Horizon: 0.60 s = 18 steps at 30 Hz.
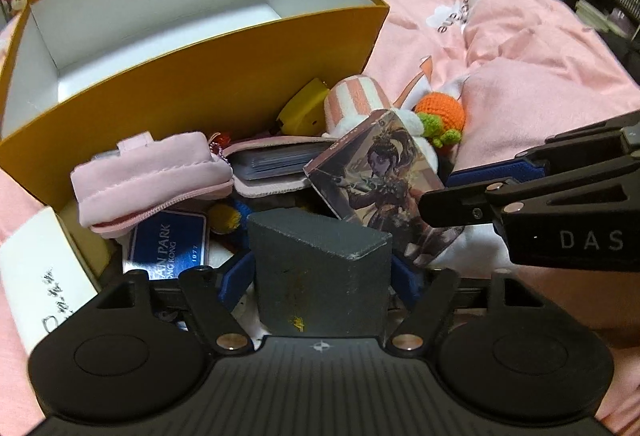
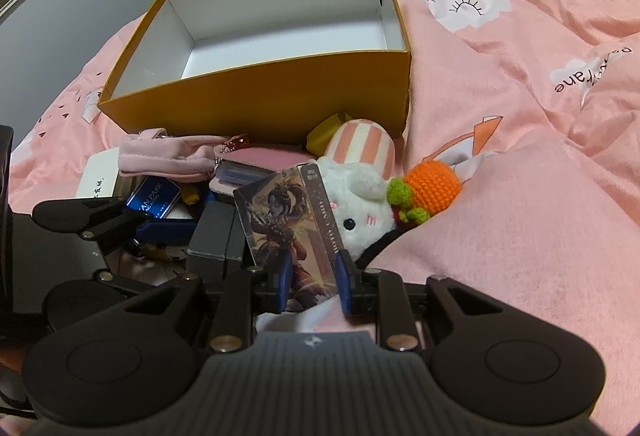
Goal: Organize objects
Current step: 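Grasp the black gift box with the left tool while the right tool grasps the photo card box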
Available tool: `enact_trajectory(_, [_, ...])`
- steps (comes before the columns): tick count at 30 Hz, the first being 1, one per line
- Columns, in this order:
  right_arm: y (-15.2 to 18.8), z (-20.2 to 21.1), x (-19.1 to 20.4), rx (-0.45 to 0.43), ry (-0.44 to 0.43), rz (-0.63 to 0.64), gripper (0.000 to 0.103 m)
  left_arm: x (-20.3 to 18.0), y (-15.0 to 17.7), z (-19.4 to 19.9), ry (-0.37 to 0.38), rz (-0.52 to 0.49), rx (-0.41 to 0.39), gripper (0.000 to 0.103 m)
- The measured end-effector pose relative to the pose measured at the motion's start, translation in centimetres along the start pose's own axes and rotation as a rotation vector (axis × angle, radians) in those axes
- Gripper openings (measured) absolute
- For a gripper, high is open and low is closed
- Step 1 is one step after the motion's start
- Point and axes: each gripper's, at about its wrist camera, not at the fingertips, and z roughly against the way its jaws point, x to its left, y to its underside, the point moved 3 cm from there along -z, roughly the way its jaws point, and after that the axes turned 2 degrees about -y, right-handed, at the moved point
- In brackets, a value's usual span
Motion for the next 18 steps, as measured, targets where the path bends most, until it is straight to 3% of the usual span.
enact_trajectory(8, [-0.1, 0.4, -0.3, -0.009, -0.009, -0.002, 0.026, 0.5, 0.3, 0.9, 0.023, 0.044, -0.031, 0.066])
enact_trajectory(18, [-1.2, -0.4, -0.2, 0.021, -0.043, 0.117, 0.040, 1.1, 0.3, 3.4, -0.002, 0.084, -0.035, 0.044])
